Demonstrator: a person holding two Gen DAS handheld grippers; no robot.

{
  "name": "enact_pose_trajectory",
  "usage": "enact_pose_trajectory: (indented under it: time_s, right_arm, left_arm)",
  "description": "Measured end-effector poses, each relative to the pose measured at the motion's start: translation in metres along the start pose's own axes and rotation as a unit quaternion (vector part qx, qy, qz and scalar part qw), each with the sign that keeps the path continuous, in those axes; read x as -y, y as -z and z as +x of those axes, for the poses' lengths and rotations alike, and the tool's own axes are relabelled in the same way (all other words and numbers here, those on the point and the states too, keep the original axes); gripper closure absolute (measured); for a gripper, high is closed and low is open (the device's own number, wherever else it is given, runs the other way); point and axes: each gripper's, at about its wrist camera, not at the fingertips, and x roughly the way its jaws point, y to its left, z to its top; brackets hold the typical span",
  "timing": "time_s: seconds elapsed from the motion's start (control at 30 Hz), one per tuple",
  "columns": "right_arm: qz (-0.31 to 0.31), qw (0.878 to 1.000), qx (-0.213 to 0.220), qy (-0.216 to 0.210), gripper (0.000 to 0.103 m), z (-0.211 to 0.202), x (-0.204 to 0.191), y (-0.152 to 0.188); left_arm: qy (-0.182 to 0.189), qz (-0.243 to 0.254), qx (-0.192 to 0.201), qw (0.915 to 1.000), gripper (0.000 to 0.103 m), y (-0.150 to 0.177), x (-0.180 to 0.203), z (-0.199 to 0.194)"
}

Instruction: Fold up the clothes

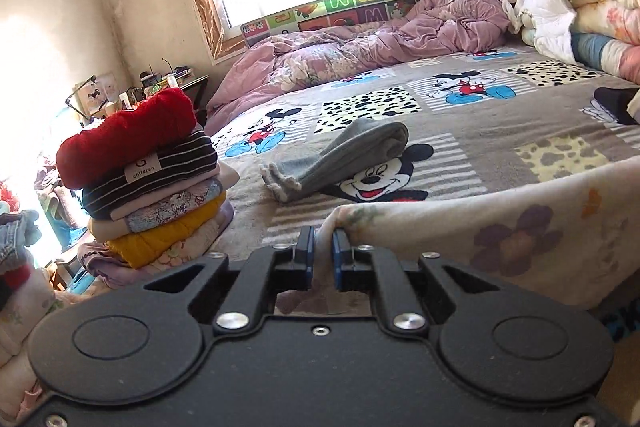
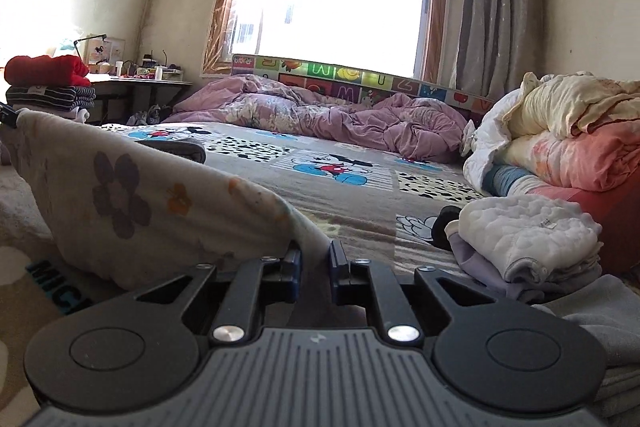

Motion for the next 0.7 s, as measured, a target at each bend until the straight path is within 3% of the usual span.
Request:
enact_pose_trajectory:
  time_s: [0.37,0.47,0.57,0.6,0.63,0.7]
  right_arm:
    - [0.042,0.999,-0.032,-0.004,0.090,0.070,0.019,-0.002]
    - [0.050,0.998,-0.043,-0.001,0.089,0.086,0.025,-0.003]
    - [0.059,0.997,-0.056,0.015,0.083,0.095,0.027,0.001]
    - [0.062,0.996,-0.060,0.020,0.080,0.097,0.028,0.002]
    - [0.065,0.995,-0.064,0.026,0.078,0.100,0.029,0.003]
    - [0.075,0.995,-0.064,0.033,0.064,0.100,0.032,0.004]
  left_arm:
    - [-0.014,-0.018,-0.011,0.9997,0.096,-0.016,0.014,0.059]
    - [-0.011,-0.013,-0.042,0.9990,0.095,-0.013,0.020,0.085]
    - [-0.021,-0.050,-0.040,0.9977,0.074,-0.006,0.009,0.086]
    - [-0.025,-0.063,-0.039,0.9969,0.063,-0.003,0.006,0.087]
    - [-0.028,-0.076,-0.038,0.9960,0.058,-0.001,0.002,0.087]
    - [-0.027,-0.118,-0.039,0.9919,0.057,0.003,-0.011,0.085]
